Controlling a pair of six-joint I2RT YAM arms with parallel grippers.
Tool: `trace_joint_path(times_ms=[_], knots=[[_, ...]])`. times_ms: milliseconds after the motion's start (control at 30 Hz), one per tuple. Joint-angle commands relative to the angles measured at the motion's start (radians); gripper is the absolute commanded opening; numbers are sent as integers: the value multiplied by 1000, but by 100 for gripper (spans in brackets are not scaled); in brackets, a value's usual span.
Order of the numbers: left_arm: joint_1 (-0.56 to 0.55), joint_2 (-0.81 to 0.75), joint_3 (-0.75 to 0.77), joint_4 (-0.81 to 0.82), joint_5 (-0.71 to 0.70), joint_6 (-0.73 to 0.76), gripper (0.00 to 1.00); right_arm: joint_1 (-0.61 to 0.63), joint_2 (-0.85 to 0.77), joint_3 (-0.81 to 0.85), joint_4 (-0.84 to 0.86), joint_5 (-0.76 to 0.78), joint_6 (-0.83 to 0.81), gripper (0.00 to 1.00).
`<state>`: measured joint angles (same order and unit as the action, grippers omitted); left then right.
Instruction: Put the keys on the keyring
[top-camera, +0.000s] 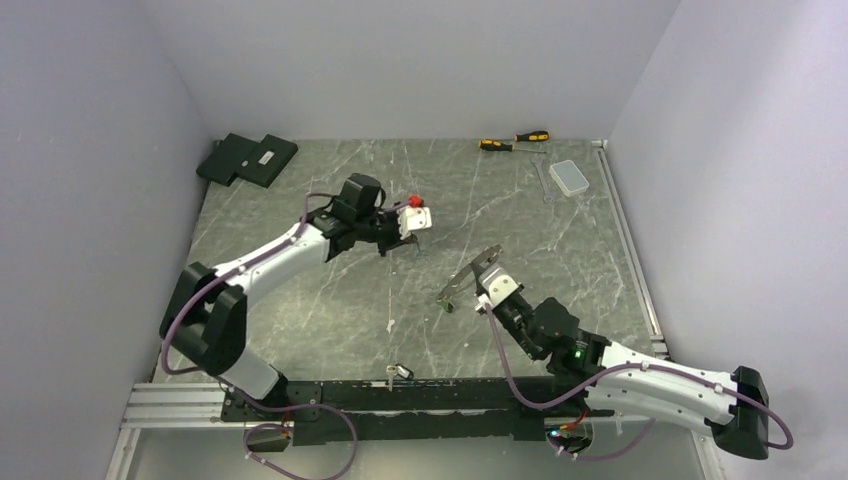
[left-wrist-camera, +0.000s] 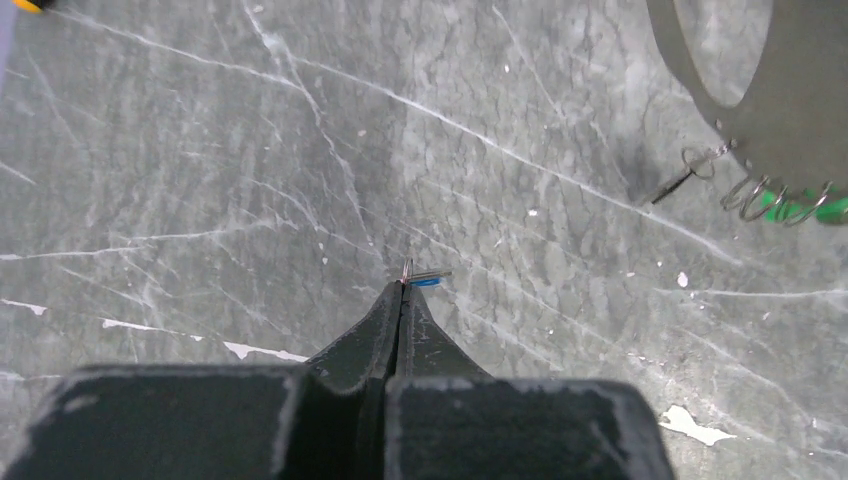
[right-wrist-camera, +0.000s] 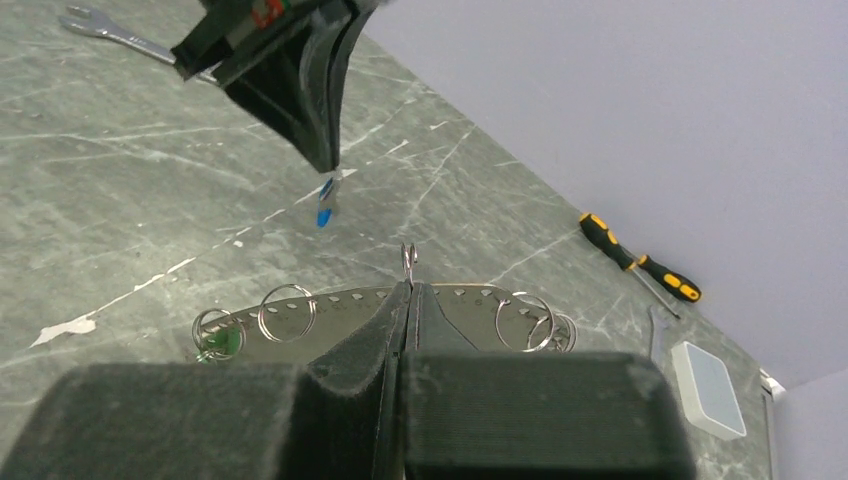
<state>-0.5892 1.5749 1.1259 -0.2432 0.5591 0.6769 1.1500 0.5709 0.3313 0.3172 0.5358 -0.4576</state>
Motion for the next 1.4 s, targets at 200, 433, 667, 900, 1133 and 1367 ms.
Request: trace_joint_path(times_ms=[200, 433, 667, 900, 1133, 1367], knots=[[35, -220, -136, 141, 72, -160, 0, 1, 77, 66, 42, -125, 21, 0], [36, -369, -191, 74, 94, -140, 0, 0, 175, 115, 44, -231, 22, 0], [32, -545, -357, 218, 172, -87, 0, -14, 265, 152, 59, -376, -9, 0], [24, -633, -442, 277, 123, -52, 0, -100, 288, 215, -6, -609, -1, 0], [15, -635, -445, 271, 131, -42, 0, -159, 338, 288, -106, -747, -27, 0], [14, -620, -446, 273, 142, -42, 0, -207, 373, 321, -149, -830, -41, 0]])
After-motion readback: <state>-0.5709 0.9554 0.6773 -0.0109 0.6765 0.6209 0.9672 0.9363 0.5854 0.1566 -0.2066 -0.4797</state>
